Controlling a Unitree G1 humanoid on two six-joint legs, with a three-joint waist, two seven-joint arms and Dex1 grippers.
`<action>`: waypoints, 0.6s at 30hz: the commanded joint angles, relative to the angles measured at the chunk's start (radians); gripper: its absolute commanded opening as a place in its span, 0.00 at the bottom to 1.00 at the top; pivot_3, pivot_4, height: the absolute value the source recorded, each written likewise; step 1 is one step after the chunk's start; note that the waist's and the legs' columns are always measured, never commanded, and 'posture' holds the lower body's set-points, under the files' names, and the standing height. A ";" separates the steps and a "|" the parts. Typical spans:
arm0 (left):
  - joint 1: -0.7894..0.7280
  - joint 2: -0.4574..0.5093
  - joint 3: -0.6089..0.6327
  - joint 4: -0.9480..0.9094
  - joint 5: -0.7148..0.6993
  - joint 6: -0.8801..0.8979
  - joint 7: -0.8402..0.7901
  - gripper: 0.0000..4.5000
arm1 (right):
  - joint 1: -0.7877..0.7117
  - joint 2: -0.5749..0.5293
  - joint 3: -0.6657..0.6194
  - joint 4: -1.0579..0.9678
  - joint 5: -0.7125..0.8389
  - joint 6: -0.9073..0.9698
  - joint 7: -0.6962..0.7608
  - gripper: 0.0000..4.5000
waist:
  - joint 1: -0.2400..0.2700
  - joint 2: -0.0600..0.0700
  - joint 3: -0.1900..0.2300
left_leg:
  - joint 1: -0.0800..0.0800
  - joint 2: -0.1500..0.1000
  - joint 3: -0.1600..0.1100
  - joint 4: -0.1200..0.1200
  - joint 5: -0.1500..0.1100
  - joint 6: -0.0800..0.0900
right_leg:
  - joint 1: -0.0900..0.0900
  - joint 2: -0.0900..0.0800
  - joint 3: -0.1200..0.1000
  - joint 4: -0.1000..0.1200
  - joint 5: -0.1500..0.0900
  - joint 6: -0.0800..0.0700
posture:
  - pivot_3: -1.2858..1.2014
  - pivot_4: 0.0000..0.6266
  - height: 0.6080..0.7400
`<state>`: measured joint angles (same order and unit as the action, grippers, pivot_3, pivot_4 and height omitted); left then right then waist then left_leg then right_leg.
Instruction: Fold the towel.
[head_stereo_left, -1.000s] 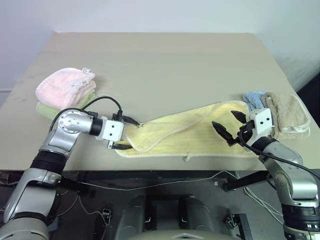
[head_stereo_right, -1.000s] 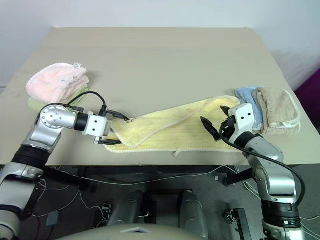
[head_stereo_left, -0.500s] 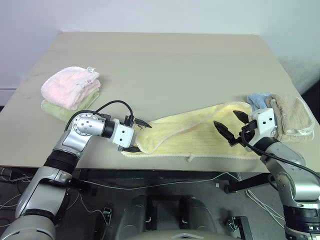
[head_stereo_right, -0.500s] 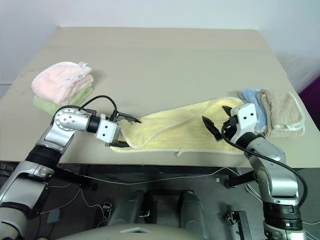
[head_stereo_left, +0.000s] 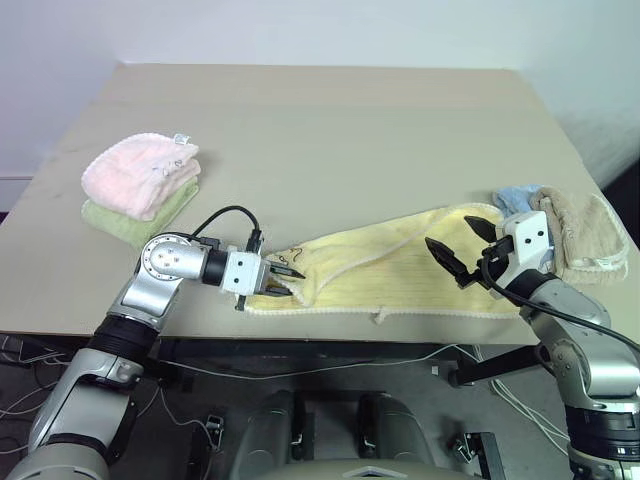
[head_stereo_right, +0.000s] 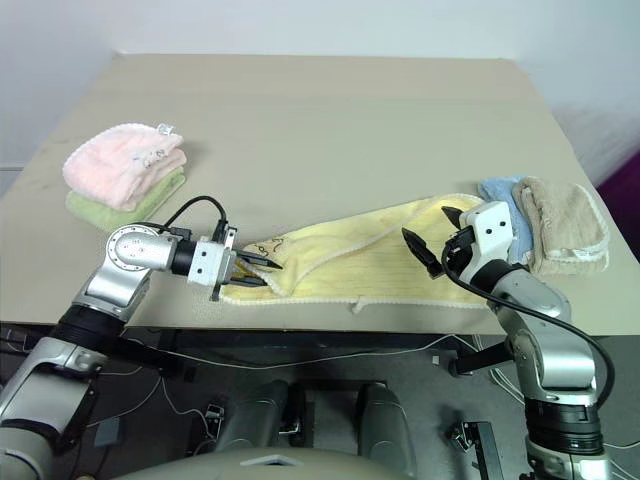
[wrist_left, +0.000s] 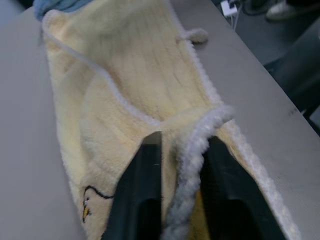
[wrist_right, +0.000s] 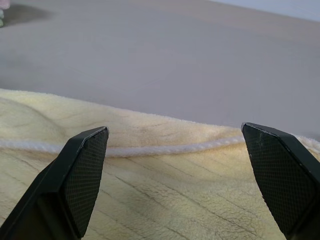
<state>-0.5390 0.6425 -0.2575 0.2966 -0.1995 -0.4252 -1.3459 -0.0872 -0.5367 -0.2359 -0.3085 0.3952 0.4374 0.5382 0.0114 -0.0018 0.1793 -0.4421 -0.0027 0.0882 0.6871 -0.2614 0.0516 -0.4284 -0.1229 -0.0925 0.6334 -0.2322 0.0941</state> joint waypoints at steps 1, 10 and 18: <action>0.010 0.015 0.065 -0.035 -0.052 0.082 0.028 0.01 | -0.014 -0.031 -0.008 -0.014 -0.013 -0.009 0.009 1.00 | 0.000 0.000 0.000 | 0.000 0.000 0.000 0.000 0.000 0.000 | 0.000 0.000 0.000 0.000 0.000 0.000 | 0.52 0.24 0.71; 0.036 0.026 0.213 -0.018 -0.148 0.335 0.102 0.01 | -0.103 -0.273 0.087 0.201 -0.286 -0.157 0.044 1.00 | -0.001 0.000 0.000 | 0.000 0.000 0.000 0.001 0.000 0.000 | 0.000 0.000 0.000 0.000 0.000 0.000 | 0.52 0.24 0.71; 0.078 0.021 0.248 -0.060 -0.151 0.388 0.134 0.01 | -0.307 -0.310 0.212 0.532 -0.479 -0.426 0.033 1.00 | -0.008 0.000 0.000 | 0.000 0.001 0.000 0.001 0.003 -0.006 | 0.000 0.001 0.000 0.000 0.000 0.000 | 0.52 0.24 0.71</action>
<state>-0.4638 0.6572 -0.0412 0.2728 -0.3383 -0.0431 -1.2190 -0.3596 -0.8424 -0.0347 0.1866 -0.0518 0.0717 0.5722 0.0035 -0.0018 0.1795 -0.4420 -0.0022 0.0887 0.6879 -0.2579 0.0457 -0.4285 -0.1218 -0.0924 0.6337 -0.2325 0.0944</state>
